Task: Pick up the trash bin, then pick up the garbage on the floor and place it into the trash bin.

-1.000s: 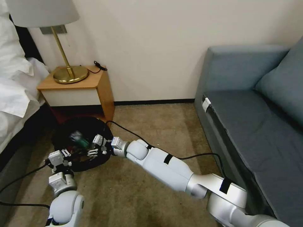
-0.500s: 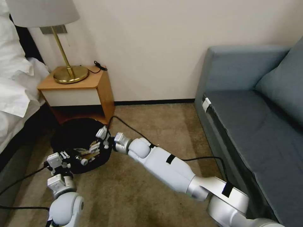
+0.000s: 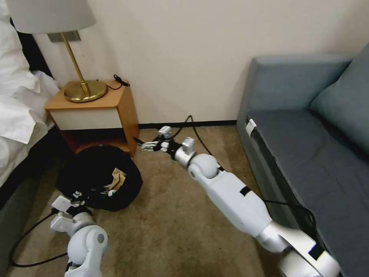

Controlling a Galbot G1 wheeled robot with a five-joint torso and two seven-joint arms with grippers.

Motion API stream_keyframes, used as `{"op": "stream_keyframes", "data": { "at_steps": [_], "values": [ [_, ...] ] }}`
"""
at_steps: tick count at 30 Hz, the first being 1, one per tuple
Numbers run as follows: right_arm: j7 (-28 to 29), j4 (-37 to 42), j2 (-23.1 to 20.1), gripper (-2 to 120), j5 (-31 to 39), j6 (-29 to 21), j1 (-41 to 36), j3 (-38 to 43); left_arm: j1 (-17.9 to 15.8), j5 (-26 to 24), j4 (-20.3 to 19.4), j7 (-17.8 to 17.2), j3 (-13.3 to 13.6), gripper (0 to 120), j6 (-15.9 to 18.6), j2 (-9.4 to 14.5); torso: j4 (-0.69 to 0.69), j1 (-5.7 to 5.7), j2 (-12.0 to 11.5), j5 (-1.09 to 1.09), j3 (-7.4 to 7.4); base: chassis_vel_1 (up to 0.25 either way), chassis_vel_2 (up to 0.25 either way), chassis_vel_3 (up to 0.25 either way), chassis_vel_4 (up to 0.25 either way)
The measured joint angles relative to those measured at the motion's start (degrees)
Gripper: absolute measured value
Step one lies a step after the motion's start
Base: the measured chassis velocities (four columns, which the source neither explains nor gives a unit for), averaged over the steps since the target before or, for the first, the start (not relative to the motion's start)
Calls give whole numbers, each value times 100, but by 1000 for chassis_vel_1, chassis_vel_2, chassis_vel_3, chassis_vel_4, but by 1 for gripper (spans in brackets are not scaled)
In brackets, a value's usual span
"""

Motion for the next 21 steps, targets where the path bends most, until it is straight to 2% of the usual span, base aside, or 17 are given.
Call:
{"op": "stream_keyframes", "data": {
  "at_steps": [1,2,4,8,11,12,16,18,21],
  "values": [
    [-3,67,-44,100,11,-25,-54,15,-76,-72,67,-190,-11,7,155,17,0,0,0,0,0,0,0,0,0],
    [-3,67,-44,100,11,-25,-54,15,-76,-72,67,-190,-11,7,155,17,0,0,0,0,0,0,0,0,0],
    [-10,115,-90,100,11,-32,-115,38,-165,-184,139,-374,-27,7,407,64,0,0,0,-1,0,0,0,0,0],
    [-21,131,-162,100,10,-34,-188,48,-224,-228,168,-423,-30,7,541,136,1,0,0,-1,0,0,0,0,0],
    [-23,131,-179,100,33,-47,-197,57,-236,-229,33,-318,-26,18,665,215,0,0,0,-1,0,0,0,0,0],
    [-23,131,-179,100,33,-47,-197,57,-236,-229,33,-318,-26,18,665,215,0,0,0,-1,0,0,0,0,0],
    [15,202,-122,100,223,-157,-127,73,-216,-11,-263,-111,-22,35,1148,329,0,0,0,-2,0,0,0,0,0],
    [22,218,-119,100,237,-171,-113,78,-214,67,-299,-103,-20,39,1196,354,1,0,0,-2,0,0,0,0,0],
    [40,275,-146,100,247,-215,-96,95,-141,199,-478,-92,-26,54,1293,434,0,0,0,-2,0,0,0,0,0]
  ]
}}
